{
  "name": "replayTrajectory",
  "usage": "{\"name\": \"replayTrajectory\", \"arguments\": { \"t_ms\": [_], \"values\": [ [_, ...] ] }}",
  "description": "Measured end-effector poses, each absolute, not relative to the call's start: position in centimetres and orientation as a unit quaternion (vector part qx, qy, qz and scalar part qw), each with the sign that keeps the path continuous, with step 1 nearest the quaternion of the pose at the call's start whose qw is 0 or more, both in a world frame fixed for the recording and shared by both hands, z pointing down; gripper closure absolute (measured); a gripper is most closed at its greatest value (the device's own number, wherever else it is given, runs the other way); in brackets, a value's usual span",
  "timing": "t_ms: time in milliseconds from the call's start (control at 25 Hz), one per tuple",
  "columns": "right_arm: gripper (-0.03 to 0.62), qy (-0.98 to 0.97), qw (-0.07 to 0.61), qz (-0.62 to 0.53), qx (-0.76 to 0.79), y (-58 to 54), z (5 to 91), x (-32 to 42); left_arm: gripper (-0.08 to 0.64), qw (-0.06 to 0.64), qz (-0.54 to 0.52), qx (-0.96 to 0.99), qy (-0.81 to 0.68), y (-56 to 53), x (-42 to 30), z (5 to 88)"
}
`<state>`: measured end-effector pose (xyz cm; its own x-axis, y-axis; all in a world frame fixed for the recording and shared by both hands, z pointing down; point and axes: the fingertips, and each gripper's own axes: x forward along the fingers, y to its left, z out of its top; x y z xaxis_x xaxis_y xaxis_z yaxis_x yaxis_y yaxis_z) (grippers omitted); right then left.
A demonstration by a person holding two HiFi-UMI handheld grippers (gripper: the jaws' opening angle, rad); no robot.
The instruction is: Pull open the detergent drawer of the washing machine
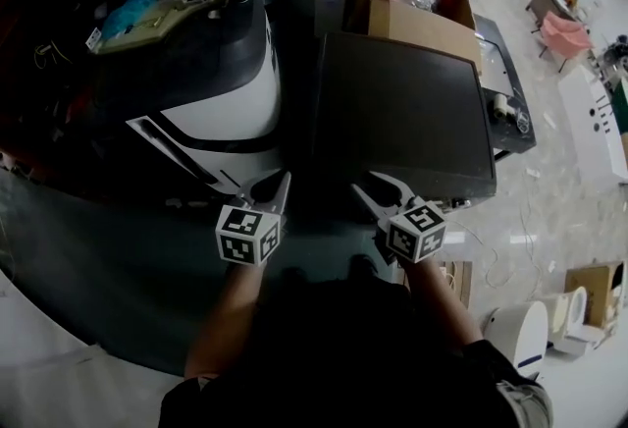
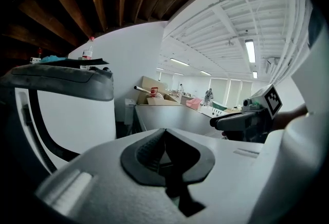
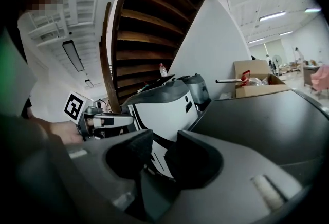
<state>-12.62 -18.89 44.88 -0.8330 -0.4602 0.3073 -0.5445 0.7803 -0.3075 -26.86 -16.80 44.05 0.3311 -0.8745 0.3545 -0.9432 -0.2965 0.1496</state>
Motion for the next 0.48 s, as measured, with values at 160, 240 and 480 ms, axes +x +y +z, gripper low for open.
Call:
{"name": "replayTrajectory", "arguments": {
  "t_ms": [160,240,480],
  "values": [
    [0.437,-0.923,0.111,0.205,0.307,-17.6,45.9,-12.6,0.549,0.177,0.109,0.817,-0.537,-15.9,-27.3,45.5],
    [0.437,-0.917,0.115,0.206,0.322,-16.8,46.4,-12.5,0.548,0.183,0.111,0.824,-0.524,-15.8,-27.6,46.5],
    [0.437,-0.898,0.127,0.226,0.356,-15.6,48.7,-10.0,0.548,0.206,0.115,0.830,-0.505,-16.4,-26.6,49.0]
  ]
}}
